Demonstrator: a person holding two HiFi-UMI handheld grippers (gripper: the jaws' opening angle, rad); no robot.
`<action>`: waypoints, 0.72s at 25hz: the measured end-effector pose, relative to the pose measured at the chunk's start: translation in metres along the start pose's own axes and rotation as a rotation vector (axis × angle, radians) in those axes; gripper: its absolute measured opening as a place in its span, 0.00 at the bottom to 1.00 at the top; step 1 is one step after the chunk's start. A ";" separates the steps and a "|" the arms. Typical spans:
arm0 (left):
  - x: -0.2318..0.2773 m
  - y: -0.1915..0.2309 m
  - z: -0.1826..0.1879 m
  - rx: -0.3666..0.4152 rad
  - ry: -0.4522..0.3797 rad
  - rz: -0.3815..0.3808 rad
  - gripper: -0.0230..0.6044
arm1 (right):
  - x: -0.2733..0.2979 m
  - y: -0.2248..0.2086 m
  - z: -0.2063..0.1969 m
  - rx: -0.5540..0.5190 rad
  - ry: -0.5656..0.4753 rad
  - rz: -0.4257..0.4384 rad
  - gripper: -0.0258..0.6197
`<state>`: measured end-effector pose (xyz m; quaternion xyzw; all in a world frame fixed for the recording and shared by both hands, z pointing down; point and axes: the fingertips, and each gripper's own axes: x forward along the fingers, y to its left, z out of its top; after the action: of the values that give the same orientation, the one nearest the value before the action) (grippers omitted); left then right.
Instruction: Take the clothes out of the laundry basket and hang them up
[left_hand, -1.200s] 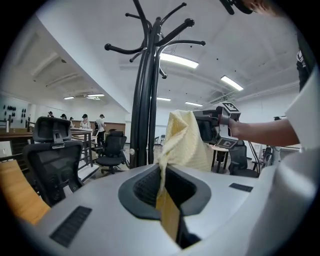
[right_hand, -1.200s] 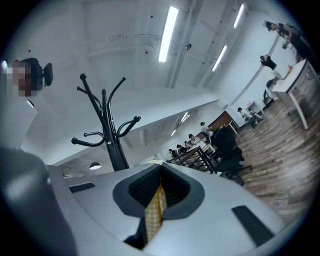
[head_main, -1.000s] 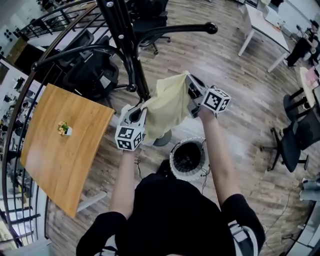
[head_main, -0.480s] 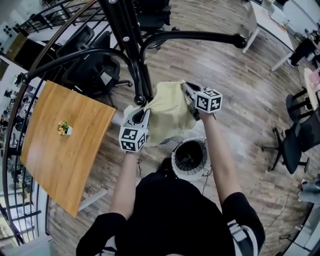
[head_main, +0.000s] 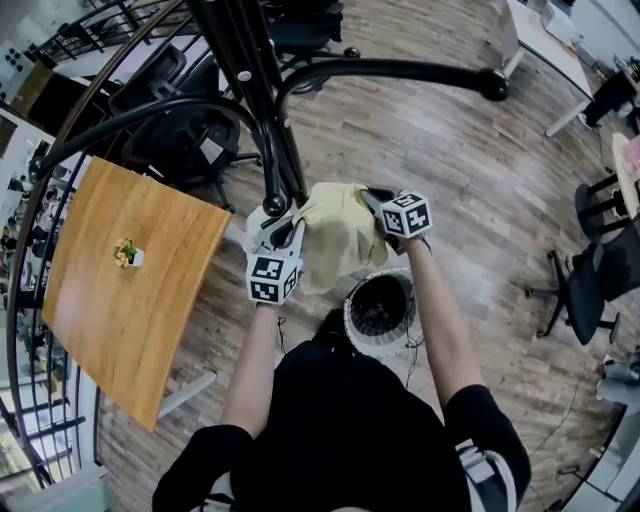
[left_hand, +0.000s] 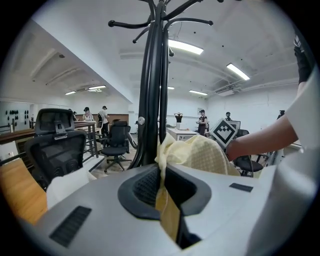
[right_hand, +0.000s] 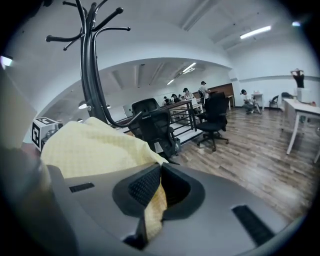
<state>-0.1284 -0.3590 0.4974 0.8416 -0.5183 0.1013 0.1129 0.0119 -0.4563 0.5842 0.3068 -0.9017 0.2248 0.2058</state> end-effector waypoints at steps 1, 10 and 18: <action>0.000 -0.001 -0.002 -0.001 0.004 -0.002 0.09 | 0.000 0.001 -0.004 -0.001 0.007 0.004 0.06; -0.002 -0.008 -0.006 0.051 -0.014 0.000 0.11 | -0.010 0.004 -0.020 -0.018 0.034 -0.004 0.25; -0.008 -0.011 -0.004 0.055 -0.028 0.010 0.33 | -0.032 -0.004 -0.030 -0.023 0.028 -0.069 0.31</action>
<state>-0.1221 -0.3460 0.4980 0.8431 -0.5212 0.1043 0.0816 0.0448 -0.4280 0.5930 0.3321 -0.8902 0.2114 0.2294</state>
